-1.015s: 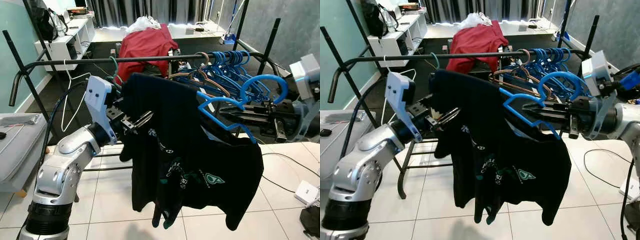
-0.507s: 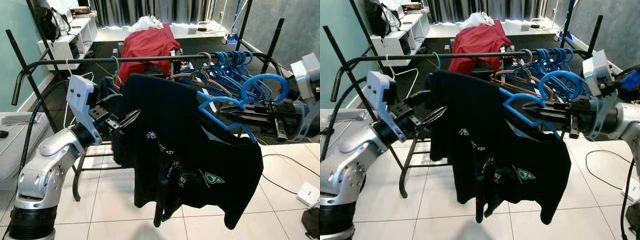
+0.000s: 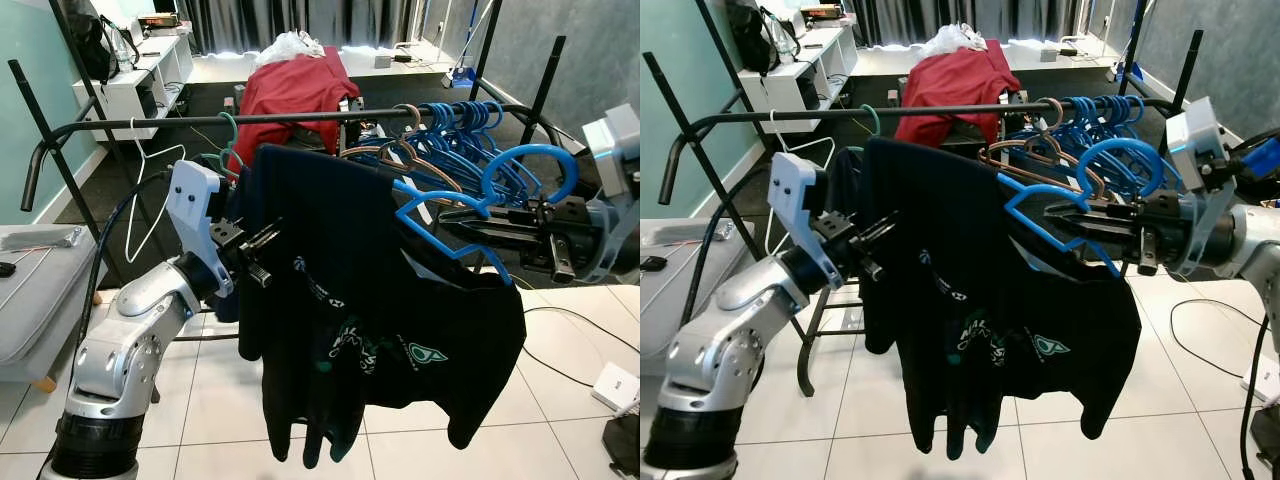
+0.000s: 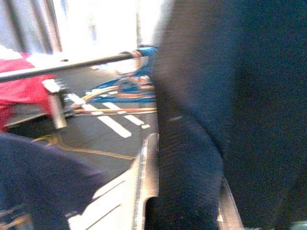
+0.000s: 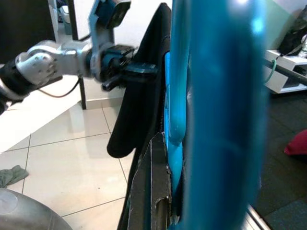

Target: Hang hanger

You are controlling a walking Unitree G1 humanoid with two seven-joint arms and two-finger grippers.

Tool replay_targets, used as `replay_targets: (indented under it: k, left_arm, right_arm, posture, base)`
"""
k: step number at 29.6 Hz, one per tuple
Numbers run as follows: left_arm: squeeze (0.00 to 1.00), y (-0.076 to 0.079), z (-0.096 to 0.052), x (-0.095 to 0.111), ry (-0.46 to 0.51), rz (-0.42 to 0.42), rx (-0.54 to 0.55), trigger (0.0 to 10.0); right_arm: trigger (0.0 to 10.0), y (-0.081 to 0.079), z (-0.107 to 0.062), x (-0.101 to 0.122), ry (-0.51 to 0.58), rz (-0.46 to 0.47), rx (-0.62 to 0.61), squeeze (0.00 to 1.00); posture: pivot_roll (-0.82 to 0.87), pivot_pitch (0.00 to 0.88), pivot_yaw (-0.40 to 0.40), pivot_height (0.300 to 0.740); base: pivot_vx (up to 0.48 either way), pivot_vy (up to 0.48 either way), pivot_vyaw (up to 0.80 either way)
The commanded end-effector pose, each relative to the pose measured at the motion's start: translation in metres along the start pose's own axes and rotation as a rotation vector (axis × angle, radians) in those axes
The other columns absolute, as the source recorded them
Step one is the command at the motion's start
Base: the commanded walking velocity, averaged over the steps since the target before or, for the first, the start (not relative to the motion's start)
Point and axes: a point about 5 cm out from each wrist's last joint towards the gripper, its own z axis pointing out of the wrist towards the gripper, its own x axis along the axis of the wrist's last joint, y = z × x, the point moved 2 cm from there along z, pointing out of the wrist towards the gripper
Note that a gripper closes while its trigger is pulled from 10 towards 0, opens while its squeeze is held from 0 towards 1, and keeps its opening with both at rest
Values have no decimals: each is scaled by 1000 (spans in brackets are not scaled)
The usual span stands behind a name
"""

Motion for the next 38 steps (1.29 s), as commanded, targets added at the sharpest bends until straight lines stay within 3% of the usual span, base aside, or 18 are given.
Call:
replay_targets:
  k: [1, 5, 6, 7, 9, 12, 13, 18, 21, 22, 26, 30, 32, 33, 34, 35, 37, 38]
  left_arm:
    - [0, -18, -6, 9, 20, 45, 80, 0]
    - [0, -39, -14, 20, 26, 102, 144, 0]
    - [0, -55, -21, 31, 34, 146, 191, 0]
    - [0, -55, -21, 31, 34, 146, 191, 0]
    - [0, -81, -36, 56, 58, 230, 265, 0]
    - [0, -89, -41, 72, 82, 264, 285, 0]
    - [0, -92, -43, 88, 114, 293, 290, 0]
    - [0, -90, -43, 113, 175, 322, 273, 0]
    - [0, -88, -40, 120, 196, 323, 256, 0]
    - [0, -88, -38, 121, 197, 320, 247, 0]
    - [0, -93, -38, 112, 170, 308, 265, 0]
    - [0, -102, -39, 107, 170, 280, 321, 0]
    - [0, -100, -37, 105, 170, 272, 311, 0]
    - [0, -92, -31, 98, 150, 256, 261, 0]
    - [0, -92, -31, 98, 150, 256, 261, 0]
    - [0, -81, -24, 91, 138, 230, 211, 118]
    - [0, -81, -24, 91, 138, 230, 211, 118]
    - [0, -65, -16, 81, 126, 195, 139, 157]
  right_arm:
    - [0, -2, -2, 6, 27, -25, -3, 0]
    - [0, -2, -3, 2, 15, -17, -16, 0]
    - [0, -1, -4, -2, 5, -7, -31, 0]
    - [0, -1, -4, -2, 5, -7, -31, 0]
    - [0, 0, -10, -13, -42, 12, -65, 0]
    - [0, 0, -14, -25, -110, 31, -83, 0]
    - [0, -2, -17, -41, -193, 53, -93, 0]
    - [0, -11, -17, -65, -304, 90, -76, 0]
    - [0, -15, -13, -68, -294, 100, -60, 0]
    - [0, -18, -9, -61, -238, 104, -48, 0]
    - [0, -20, -7, -45, -163, 99, -33, 0]
    - [0, -22, -13, -54, -271, 74, -41, 0]
    - [0, -21, -12, -47, -223, 68, -46, 0]
    - [0, -17, -11, -27, -93, 53, -59, 0]
    - [0, -17, -11, -27, -93, 53, -59, 0]
    - [0, -12, -11, -13, -5, 27, -82, 0]
    - [0, -12, -11, -13, -5, 27, -82, 0]
    - [0, -3, -12, -6, 29, -13, -137, 0]
  posture:
    - [-98, 0, 21, 740]
    - [-94, 0, 21, 740]
    - [-92, 0, 21, 740]
    - [-92, 0, 21, 740]
    - [-91, 0, 22, 740]
    - [-90, 0, 23, 740]
    - [-90, 0, 23, 740]
    - [-90, 1, 27, 740]
    - [-90, 1, 27, 740]
    - [-85, 0, 29, 740]
    - [-93, 0, 34, 740]
    - [-105, 0, 32, 740]
    - [-102, 0, 31, 740]
    - [-100, 0, 31, 740]
    - [-100, 0, 31, 740]
    - [-99, 0, 32, 740]
    - [-99, 0, 32, 740]
    - [-99, 0, 30, 740]
  base:
    - [0, 0, 0]
    - [0, 0, 0]
    - [0, 0, 0]
    - [0, 0, 0]
    - [0, 0, 0]
    - [0, 0, 0]
    - [0, 0, 0]
    - [0, 0, 0]
    - [0, 0, 0]
    - [0, 0, 0]
    - [0, 0, 0]
    - [0, 0, 0]
    - [0, 0, 0]
    - [0, 0, 0]
    - [0, 0, 0]
    - [0, 0, 0]
    - [0, 0, 0]
    - [0, 0, 0]
